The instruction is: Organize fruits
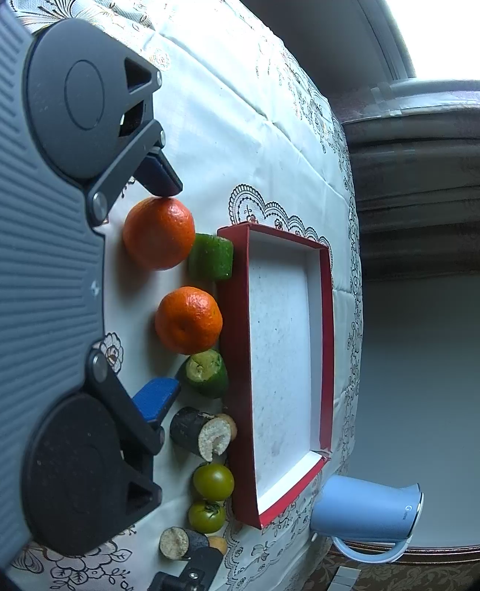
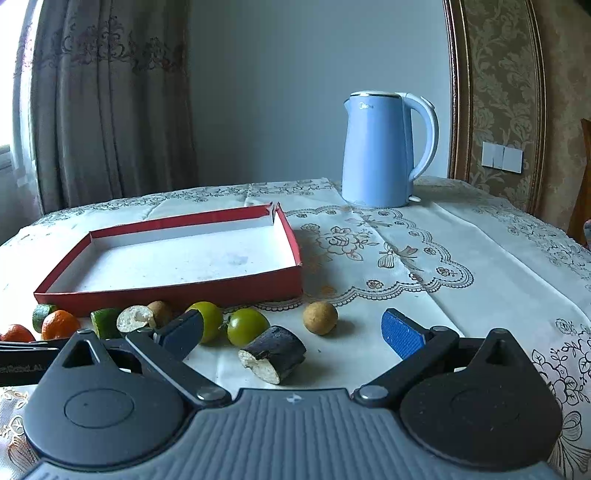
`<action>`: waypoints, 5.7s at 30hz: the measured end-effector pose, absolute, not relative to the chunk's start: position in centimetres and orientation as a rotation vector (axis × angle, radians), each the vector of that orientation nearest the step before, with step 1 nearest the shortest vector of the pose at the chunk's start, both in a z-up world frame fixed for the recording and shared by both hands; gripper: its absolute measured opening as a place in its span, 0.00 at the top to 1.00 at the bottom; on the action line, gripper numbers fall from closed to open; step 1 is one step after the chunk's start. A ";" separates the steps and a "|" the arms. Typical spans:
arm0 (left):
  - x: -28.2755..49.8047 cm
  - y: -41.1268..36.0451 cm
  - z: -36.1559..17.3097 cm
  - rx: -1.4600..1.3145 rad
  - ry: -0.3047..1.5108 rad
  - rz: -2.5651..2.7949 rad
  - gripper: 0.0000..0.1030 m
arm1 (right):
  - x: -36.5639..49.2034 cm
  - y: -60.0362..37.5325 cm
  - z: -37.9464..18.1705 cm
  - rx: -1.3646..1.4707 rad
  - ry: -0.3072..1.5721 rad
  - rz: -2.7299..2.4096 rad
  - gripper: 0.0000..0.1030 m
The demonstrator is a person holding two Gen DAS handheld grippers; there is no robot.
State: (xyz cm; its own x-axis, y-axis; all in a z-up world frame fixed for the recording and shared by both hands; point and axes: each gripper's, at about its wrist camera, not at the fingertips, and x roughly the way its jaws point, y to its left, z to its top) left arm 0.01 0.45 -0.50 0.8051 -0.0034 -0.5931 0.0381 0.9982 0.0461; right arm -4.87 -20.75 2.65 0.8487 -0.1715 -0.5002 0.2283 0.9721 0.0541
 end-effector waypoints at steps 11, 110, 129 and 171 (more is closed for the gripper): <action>0.0 0.4 -0.5 0.060 0.635 -0.024 0.00 | -4.6 -20.6 2.6 0.086 0.535 -0.238 0.00; 0.8 1.1 -3.0 0.092 0.610 -0.006 0.00 | 1.5 -25.6 0.5 0.175 0.694 -0.047 0.73; 0.8 1.0 -3.0 0.102 0.607 -0.002 0.00 | 8.6 -21.6 3.2 0.019 0.606 0.007 0.73; 0.7 0.8 -3.1 0.114 0.606 0.002 0.00 | -2.1 -22.4 2.2 0.061 0.576 -0.015 0.39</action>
State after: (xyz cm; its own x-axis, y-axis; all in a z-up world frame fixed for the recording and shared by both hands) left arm 0.73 0.81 -3.09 0.8220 0.0349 -0.5685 0.0319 0.9937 0.1072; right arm -2.13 -22.39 2.25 0.8388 0.0026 -0.5444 0.0313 0.9981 0.0530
